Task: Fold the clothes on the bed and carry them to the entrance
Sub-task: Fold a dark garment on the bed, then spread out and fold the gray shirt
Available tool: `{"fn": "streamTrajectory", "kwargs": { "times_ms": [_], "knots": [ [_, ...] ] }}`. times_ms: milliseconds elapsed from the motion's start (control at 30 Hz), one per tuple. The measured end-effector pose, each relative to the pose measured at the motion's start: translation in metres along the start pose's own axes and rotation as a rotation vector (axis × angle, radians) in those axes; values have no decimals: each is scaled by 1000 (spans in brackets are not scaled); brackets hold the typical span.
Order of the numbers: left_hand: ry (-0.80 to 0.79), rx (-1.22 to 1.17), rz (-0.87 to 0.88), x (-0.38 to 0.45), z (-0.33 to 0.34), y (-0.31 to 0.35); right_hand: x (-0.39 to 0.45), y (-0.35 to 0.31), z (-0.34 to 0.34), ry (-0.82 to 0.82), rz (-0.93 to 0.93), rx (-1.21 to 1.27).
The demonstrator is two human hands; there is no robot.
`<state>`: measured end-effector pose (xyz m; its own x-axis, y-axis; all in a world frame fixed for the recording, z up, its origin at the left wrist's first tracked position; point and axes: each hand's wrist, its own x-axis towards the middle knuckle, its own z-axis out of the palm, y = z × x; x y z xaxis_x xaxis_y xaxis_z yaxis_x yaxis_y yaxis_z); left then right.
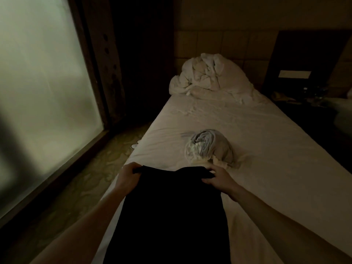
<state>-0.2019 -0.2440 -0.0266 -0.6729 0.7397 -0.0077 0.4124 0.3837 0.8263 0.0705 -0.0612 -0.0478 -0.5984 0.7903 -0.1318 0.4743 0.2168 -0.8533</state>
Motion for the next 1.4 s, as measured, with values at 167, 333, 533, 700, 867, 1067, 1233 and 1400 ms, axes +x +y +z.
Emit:
{"fn": "streamTrajectory", "kwargs": {
  "times_ms": [167,333,533,700,867,1067,1233,1400],
  "knots": [
    [26,271,71,21,24,-23,10,18,15,20,-33,-93],
    [25,507,163,31,40,-29,18,40,24,-8,-37,-96],
    [-12,655,393,50,71,18,34,48,1,118,-7,-24],
    [-78,643,487,70,127,64,64,57,-42,246,34,-227],
    [-169,694,515,101,191,88,107,58,-65,305,9,-482],
    [-250,680,399,156,259,93,159,69,-70,276,-17,-568],
    [-42,408,376,192,290,81,182,89,-71,280,-105,-668],
    [-17,84,568,191,288,96,190,80,-77,393,-293,-645]
  ]
}}
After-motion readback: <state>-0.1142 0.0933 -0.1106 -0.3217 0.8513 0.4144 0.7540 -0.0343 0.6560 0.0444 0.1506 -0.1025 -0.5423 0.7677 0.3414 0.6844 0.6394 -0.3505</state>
